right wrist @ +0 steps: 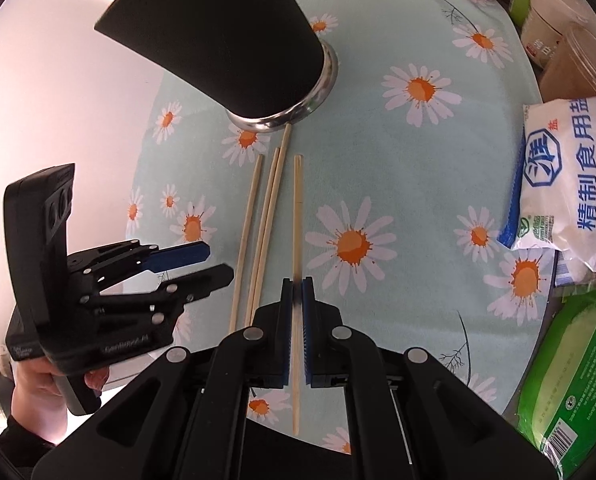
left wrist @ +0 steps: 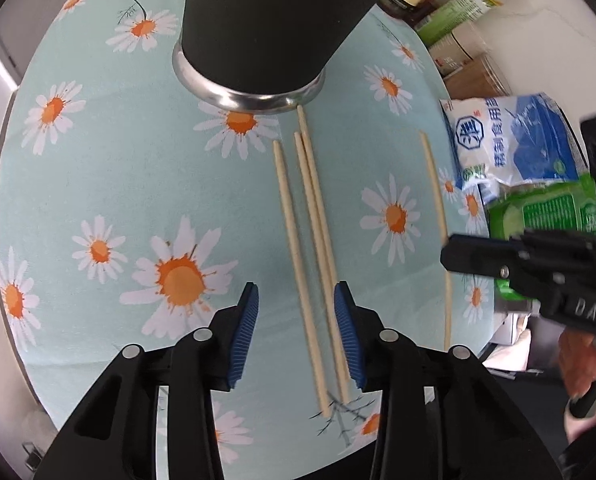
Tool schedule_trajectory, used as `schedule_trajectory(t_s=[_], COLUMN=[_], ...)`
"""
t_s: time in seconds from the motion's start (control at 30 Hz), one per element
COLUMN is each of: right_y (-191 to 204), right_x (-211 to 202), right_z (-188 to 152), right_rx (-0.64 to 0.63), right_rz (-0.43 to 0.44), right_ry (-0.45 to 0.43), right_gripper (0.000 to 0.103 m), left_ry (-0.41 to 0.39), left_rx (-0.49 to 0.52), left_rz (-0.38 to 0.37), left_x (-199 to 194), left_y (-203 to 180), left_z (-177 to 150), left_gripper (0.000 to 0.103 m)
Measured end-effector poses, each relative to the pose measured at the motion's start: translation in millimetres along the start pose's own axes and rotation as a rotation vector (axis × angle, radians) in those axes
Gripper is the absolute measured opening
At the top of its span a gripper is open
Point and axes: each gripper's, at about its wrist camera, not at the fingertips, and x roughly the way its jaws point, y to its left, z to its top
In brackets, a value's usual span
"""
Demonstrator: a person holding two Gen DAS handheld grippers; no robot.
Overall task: Organize utensils
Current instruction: 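Grasp a chopstick with the right gripper while the left gripper grasps another chopstick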
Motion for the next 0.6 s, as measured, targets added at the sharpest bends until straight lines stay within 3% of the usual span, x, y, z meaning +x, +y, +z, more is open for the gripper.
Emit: schedule_trajectory(t_s=[0.27, 0.6], right_y=[-20, -35], right_x=[-17, -29], right_z=[-14, -26], right_rx=[0.009, -0.026], right_rz=[0.083, 0.156], right_ry=[-0.023, -0.02], right_gripper=[0.006, 0.006], left_ry=[0.051, 0.075], left_rx=[-0.035, -0.069], left_rz=[0.123, 0.252], left_x=[16, 25], left_y=[-14, -27], left_z=[13, 23], left_gripper=[0.016, 0.005])
